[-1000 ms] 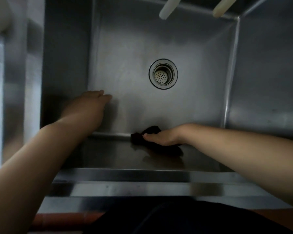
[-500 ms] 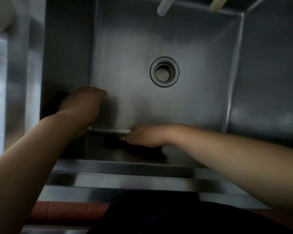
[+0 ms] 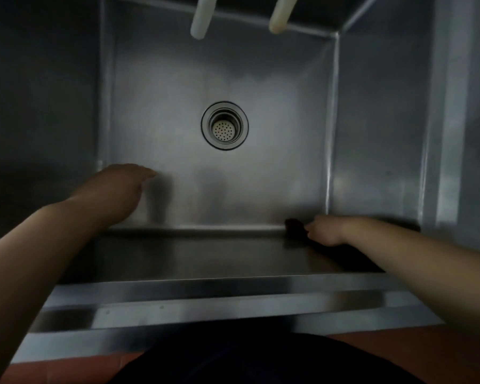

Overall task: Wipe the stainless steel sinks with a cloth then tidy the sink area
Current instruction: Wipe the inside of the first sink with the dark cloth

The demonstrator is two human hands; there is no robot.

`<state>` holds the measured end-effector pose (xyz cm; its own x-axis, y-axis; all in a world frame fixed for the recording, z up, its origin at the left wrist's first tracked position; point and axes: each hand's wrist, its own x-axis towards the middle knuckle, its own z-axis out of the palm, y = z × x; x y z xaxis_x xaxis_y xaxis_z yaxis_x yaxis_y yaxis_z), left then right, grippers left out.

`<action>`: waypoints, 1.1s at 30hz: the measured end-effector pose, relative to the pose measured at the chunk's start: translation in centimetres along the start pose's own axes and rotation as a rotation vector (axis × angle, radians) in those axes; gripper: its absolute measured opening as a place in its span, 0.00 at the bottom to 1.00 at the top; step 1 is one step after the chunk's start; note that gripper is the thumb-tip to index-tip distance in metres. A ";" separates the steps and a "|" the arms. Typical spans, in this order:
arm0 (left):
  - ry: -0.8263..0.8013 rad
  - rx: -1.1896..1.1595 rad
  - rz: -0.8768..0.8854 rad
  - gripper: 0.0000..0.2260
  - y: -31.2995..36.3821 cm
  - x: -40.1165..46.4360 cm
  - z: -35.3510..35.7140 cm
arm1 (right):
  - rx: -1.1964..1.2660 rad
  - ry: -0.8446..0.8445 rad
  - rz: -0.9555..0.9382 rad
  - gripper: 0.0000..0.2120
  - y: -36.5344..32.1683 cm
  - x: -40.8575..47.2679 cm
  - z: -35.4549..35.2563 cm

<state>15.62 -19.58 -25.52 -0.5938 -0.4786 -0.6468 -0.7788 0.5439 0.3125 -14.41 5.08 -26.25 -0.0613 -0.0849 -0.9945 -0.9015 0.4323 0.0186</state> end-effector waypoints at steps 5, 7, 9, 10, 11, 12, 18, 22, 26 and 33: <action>-0.033 0.061 0.026 0.21 1.0 1.1 0.6 | 0.029 0.002 -0.078 0.21 -1.3 1.0 0.0; -0.041 0.082 0.037 0.21 2.0 1.6 0.5 | 0.133 -0.005 -0.129 0.26 -1.4 0.7 -0.1; -0.040 0.092 0.033 0.21 3.2 2.1 0.3 | 0.123 0.029 -0.141 0.24 -1.0 0.5 -0.1; -0.041 0.100 0.029 0.21 3.8 2.4 0.3 | 0.054 0.057 -0.128 0.21 -0.7 0.5 -0.1; -0.042 0.109 0.031 0.21 4.2 2.7 0.3 | -0.067 0.083 -0.095 0.19 -0.4 0.5 -0.1; -0.041 0.115 0.039 0.22 4.5 3.2 0.3 | -0.227 0.101 -0.037 0.18 0.0 0.5 -0.2; -0.024 0.109 0.072 0.21 6.0 4.8 -0.1 | -0.913 0.089 0.048 0.13 1.0 1.3 -0.5; -0.017 0.127 0.067 0.21 6.8 5.5 -0.4 | -0.940 0.271 0.034 0.14 2.2 1.7 -5.1; -0.058 0.174 0.076 0.20 7.7 6.3 -0.3 | -0.923 0.446 0.093 0.14 4.3 1.9 -13.0; -0.077 0.140 0.082 0.17 8.7 7.6 0.7 | -0.942 0.794 0.327 0.17 7.8 1.7 -27.0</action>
<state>4.46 -18.05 -28.21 -0.6329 -0.3772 -0.6762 -0.6893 0.6721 0.2703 -33.12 -15.92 -24.99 -0.2813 -0.7480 -0.6011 -0.7300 -0.2398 0.6400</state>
